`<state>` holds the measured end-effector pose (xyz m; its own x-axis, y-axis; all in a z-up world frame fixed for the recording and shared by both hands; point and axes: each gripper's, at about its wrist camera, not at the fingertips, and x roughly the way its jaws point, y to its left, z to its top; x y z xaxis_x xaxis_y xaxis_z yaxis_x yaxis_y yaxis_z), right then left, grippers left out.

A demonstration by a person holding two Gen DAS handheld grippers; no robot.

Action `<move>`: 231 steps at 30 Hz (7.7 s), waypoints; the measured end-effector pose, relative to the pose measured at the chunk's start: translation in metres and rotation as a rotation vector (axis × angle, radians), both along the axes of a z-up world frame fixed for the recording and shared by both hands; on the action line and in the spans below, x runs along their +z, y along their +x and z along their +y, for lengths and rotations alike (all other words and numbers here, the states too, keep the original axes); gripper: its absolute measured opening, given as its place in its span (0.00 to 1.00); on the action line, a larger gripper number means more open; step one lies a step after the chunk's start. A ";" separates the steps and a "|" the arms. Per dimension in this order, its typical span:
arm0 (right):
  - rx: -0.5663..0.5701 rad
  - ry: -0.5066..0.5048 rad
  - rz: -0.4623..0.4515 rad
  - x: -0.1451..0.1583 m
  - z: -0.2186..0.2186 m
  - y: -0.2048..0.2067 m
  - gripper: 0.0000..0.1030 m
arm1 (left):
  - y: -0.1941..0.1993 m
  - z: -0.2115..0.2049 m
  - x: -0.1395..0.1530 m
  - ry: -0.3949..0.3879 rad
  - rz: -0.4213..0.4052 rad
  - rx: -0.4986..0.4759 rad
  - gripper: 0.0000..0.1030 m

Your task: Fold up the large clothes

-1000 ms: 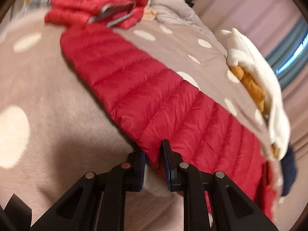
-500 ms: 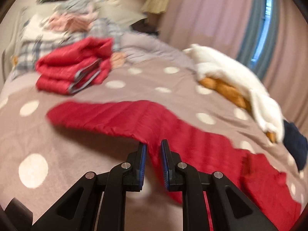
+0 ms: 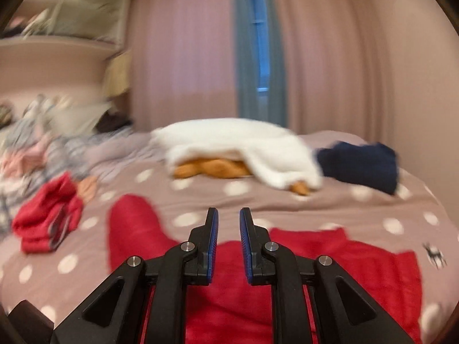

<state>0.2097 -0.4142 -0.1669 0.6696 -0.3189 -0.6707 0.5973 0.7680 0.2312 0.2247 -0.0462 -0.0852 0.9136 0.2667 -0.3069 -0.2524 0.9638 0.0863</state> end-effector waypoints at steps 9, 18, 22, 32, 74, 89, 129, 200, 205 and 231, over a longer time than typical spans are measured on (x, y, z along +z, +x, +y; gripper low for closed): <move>-0.052 0.033 -0.016 0.007 -0.023 -0.018 0.35 | 0.017 -0.089 -0.057 -0.061 0.252 -0.234 0.16; -0.118 0.027 -0.036 0.024 -0.043 -0.042 0.37 | 0.011 -0.055 -0.052 0.026 0.223 0.003 0.51; -0.117 -0.014 -0.045 0.035 -0.035 -0.045 0.37 | -0.004 -0.036 -0.049 0.082 0.170 0.066 0.71; -0.048 -0.084 -0.027 0.042 -0.004 -0.038 0.40 | -0.025 0.091 -0.060 -0.311 0.249 0.095 0.71; 0.023 -0.097 0.043 0.023 0.014 -0.020 0.51 | 0.018 0.163 -0.091 -0.399 0.180 0.436 0.03; -0.005 -0.060 0.064 0.015 -0.002 -0.019 0.51 | -0.012 0.231 -0.133 -0.858 0.215 0.362 0.15; 0.030 -0.173 0.150 0.010 0.018 -0.011 0.54 | 0.005 0.288 -0.133 -0.929 0.067 0.328 0.07; 0.363 0.025 0.089 -0.048 0.097 0.091 0.11 | 0.016 0.111 -0.142 -0.448 0.476 0.156 0.70; 0.364 -0.022 0.176 -0.065 0.099 0.088 0.20 | 0.017 0.116 -0.147 -0.473 0.488 0.166 0.70; 0.358 0.106 0.018 -0.010 0.085 -0.015 0.70 | -0.060 0.140 -0.134 -0.597 0.437 0.173 0.70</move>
